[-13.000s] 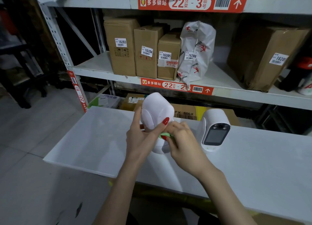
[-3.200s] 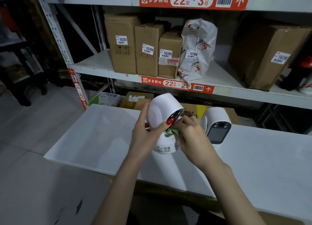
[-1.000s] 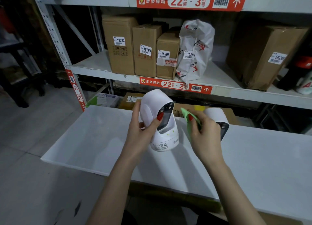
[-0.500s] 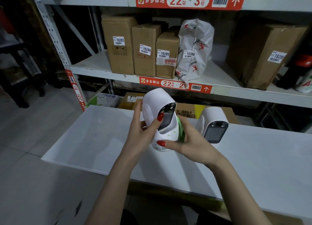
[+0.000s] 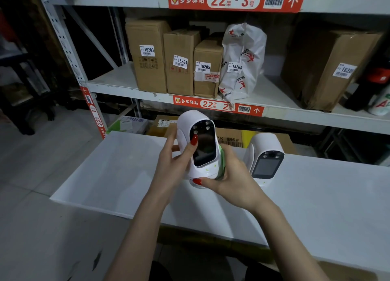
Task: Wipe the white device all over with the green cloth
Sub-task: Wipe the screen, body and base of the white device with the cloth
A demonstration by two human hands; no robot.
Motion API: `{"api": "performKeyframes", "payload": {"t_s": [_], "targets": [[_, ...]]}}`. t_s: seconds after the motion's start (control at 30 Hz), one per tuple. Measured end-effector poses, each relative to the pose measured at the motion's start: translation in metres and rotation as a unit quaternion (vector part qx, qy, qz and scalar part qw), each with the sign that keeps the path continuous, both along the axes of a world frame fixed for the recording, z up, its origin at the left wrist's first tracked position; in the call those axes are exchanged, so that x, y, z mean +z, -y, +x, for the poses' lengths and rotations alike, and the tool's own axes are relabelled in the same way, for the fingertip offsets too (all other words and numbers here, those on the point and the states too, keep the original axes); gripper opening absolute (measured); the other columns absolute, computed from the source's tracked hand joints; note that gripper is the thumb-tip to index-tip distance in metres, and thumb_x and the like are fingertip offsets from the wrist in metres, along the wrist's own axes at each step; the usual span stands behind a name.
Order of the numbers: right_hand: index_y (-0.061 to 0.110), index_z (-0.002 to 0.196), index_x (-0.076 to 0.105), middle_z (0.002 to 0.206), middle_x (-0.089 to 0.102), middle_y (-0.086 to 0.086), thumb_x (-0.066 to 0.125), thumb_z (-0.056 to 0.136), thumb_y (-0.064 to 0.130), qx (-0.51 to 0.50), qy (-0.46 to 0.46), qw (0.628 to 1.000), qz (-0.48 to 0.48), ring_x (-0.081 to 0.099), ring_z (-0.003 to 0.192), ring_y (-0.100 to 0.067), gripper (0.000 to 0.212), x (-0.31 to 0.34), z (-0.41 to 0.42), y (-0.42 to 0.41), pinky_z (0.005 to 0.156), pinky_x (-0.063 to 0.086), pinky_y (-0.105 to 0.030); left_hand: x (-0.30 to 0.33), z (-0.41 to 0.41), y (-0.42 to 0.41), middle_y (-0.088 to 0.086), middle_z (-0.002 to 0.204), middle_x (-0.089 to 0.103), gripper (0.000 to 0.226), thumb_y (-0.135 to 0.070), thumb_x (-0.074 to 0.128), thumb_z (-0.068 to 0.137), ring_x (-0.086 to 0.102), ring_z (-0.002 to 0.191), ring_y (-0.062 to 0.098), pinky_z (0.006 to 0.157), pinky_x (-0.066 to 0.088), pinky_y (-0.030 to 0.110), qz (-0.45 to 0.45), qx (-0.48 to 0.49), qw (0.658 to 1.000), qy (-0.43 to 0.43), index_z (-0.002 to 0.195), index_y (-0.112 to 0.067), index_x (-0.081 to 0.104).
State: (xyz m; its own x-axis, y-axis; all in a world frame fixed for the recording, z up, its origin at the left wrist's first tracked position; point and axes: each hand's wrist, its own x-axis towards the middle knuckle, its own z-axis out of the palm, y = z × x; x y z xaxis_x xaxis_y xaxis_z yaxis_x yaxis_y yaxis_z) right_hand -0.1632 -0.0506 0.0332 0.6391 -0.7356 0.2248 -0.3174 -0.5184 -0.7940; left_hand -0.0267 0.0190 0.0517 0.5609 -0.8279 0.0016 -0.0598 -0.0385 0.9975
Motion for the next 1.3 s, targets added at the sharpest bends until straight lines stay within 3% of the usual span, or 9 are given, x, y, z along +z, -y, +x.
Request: {"api": "performKeyframes", "payload": {"t_s": [0.07,0.27,0.43,0.6,0.73,0.87,0.97,1.2,1.3], "targets": [[0.03,0.131,0.034,0.122,0.052,0.004,0.083,0.068,0.042,-0.015,-0.027,0.999,-0.032,0.053,0.112,-0.016,0.08,-0.004,0.002,0.001,0.089,0.051,-0.04,-0.003,0.001,0.001,0.001,0.138,0.056,0.093,-0.067,0.059,0.064,0.057,0.121,0.021,0.099,0.051,0.048,0.017,0.005,1.0,-0.005,0.149,-0.039,0.033],[0.02,0.124,0.037,0.117,0.05,0.0,0.082,0.068,0.045,-0.063,-0.074,0.992,-0.083,0.051,0.108,-0.024,0.077,-0.013,0.007,0.001,0.084,0.049,-0.043,-0.006,0.005,0.005,-0.006,0.114,0.066,0.081,-0.067,0.055,0.069,0.064,0.101,0.009,0.096,0.053,0.039,0.05,0.001,0.998,-0.038,0.139,-0.028,0.048],[0.017,0.117,0.04,0.115,0.054,-0.001,0.081,0.062,0.056,-0.107,-0.097,0.984,-0.102,0.048,0.106,-0.024,0.079,-0.017,0.014,-0.002,0.08,0.047,-0.038,-0.01,0.008,0.01,-0.001,0.126,0.064,0.068,-0.067,0.053,0.081,0.062,0.112,0.019,0.099,0.052,0.048,0.073,0.004,0.997,-0.038,0.136,-0.027,0.055],[0.015,0.117,0.043,0.115,0.053,0.002,0.08,0.063,0.058,-0.135,-0.108,0.976,-0.128,0.039,0.102,-0.021,0.078,-0.023,0.025,-0.002,0.072,0.031,-0.026,-0.018,0.012,0.02,-0.006,0.107,0.069,0.035,-0.053,0.049,0.096,0.065,0.097,0.012,0.08,0.055,0.032,0.059,0.011,0.995,-0.074,0.119,-0.03,0.061],[0.014,0.115,0.042,0.116,0.055,0.0,0.082,0.063,0.053,-0.155,-0.087,0.977,-0.119,0.038,0.103,-0.021,0.076,-0.028,0.033,-0.001,0.071,0.035,-0.028,-0.024,0.014,0.026,-0.013,0.1,0.068,0.019,-0.048,0.051,0.097,0.065,0.092,0.006,0.078,0.053,0.028,0.036,0.019,0.996,-0.08,0.109,-0.036,0.06],[0.014,0.116,0.041,0.117,0.054,-0.001,0.084,0.063,0.047,-0.164,-0.08,0.979,-0.089,0.037,0.107,-0.022,0.076,-0.032,0.037,0.001,0.077,0.039,-0.031,-0.028,0.016,0.029,-0.006,0.109,0.07,0.033,-0.044,0.055,0.096,0.067,0.099,0.013,0.093,0.055,0.04,0.022,0.007,0.996,-0.091,0.123,-0.027,0.061],[0.014,0.115,0.041,0.117,0.054,-0.002,0.086,0.061,0.045,-0.169,-0.064,0.981,-0.065,0.038,0.108,-0.022,0.077,-0.037,0.04,0.002,0.079,0.041,-0.03,-0.033,0.019,0.03,0.0,0.117,0.069,0.046,-0.047,0.061,0.092,0.067,0.105,0.018,0.096,0.054,0.043,0.02,-0.01,0.996,-0.086,0.131,-0.024,0.058],[0.013,0.113,0.039,0.117,0.052,-0.004,0.086,0.063,0.04,-0.161,-0.072,0.983,-0.045,0.04,0.108,-0.025,0.074,-0.044,0.042,0.004,0.076,0.043,-0.033,-0.044,0.025,0.027,-0.001,0.126,0.066,0.092,-0.076,0.074,0.055,0.062,0.117,0.021,0.104,0.048,0.05,0.027,-0.023,0.997,-0.07,0.133,-0.031,0.056],[0.012,0.113,0.039,0.116,0.051,-0.005,0.087,0.064,0.037,-0.159,-0.085,0.983,-0.039,0.041,0.108,-0.025,0.073,-0.049,0.041,0.004,0.074,0.04,-0.031,-0.049,0.027,0.026,-0.001,0.126,0.066,0.093,-0.071,0.08,0.054,0.062,0.117,0.02,0.105,0.047,0.048,0.035,-0.042,0.997,-0.061,0.134,-0.031,0.055]]}}
